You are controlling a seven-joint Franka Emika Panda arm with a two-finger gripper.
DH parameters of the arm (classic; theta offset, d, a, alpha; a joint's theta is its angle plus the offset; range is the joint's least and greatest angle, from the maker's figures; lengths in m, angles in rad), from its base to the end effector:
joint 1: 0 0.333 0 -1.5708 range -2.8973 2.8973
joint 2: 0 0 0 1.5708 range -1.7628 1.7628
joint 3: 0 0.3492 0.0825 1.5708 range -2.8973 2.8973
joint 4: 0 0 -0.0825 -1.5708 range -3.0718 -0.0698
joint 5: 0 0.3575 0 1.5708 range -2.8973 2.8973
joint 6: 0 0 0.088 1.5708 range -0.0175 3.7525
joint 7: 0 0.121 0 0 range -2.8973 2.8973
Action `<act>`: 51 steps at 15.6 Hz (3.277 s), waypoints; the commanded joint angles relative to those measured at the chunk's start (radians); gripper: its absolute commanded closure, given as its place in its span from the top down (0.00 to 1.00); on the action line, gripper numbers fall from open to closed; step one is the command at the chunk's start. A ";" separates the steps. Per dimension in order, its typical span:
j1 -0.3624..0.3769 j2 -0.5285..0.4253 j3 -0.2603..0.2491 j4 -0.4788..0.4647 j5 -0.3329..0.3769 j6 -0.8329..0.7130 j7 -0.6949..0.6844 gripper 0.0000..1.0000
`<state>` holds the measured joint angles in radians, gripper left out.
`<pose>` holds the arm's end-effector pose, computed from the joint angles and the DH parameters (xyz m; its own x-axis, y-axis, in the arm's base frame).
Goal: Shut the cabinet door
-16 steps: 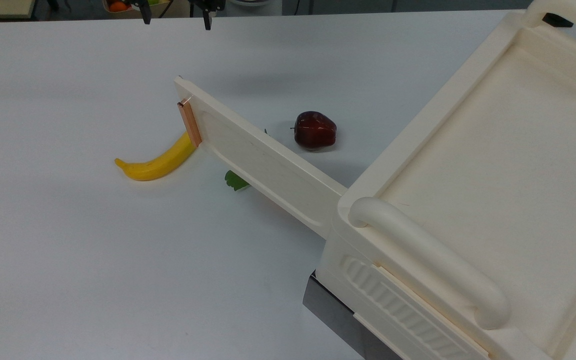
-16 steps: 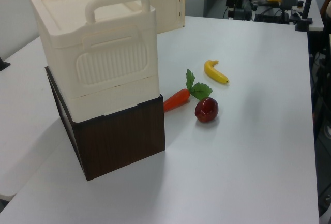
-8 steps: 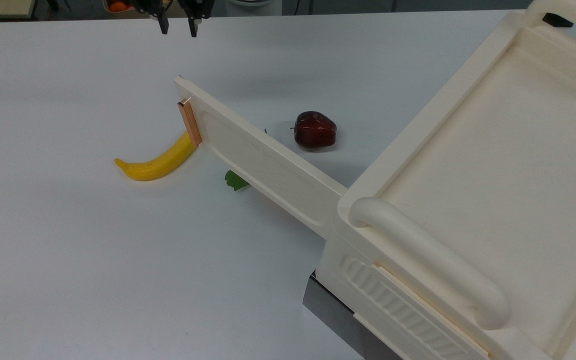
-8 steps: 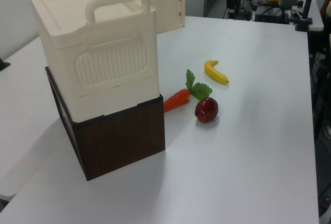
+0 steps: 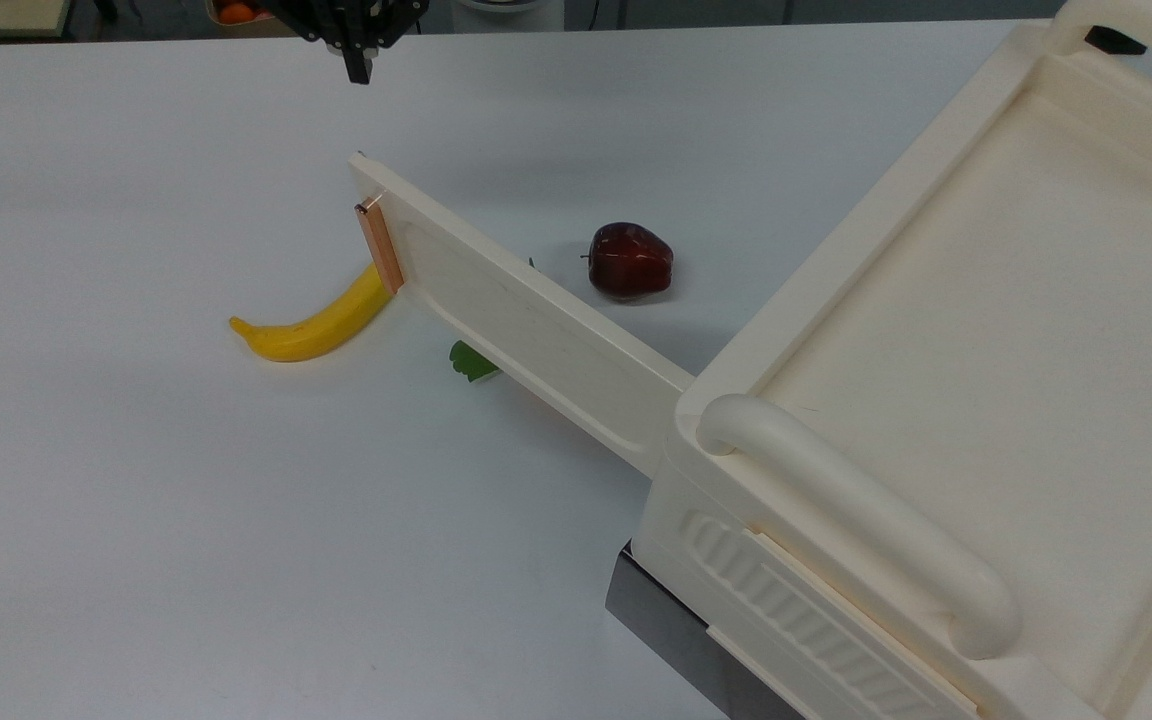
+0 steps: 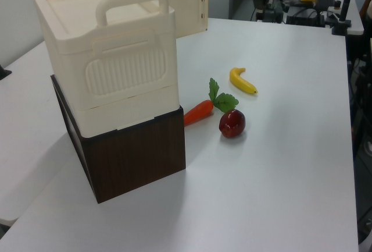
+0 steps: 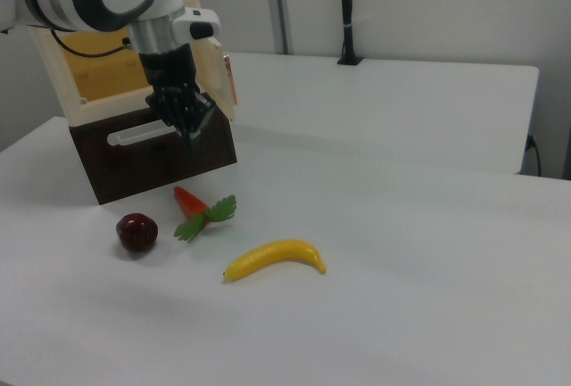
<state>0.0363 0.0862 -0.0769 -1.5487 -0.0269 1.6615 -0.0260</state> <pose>0.5649 -0.0239 0.6148 0.9996 -0.0117 0.0259 -0.0126 -0.9993 0.0341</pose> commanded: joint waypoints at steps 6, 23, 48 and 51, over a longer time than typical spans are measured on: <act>-0.042 0.035 0.000 0.102 0.139 0.317 0.023 0.00; 0.016 0.170 0.031 0.105 0.185 0.865 0.195 0.00; 0.109 0.109 0.281 0.096 0.166 0.687 0.471 0.00; 0.108 0.110 0.281 0.095 0.160 0.686 0.469 0.00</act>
<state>0.1461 0.2096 0.2048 -1.4447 0.1405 2.3732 0.4283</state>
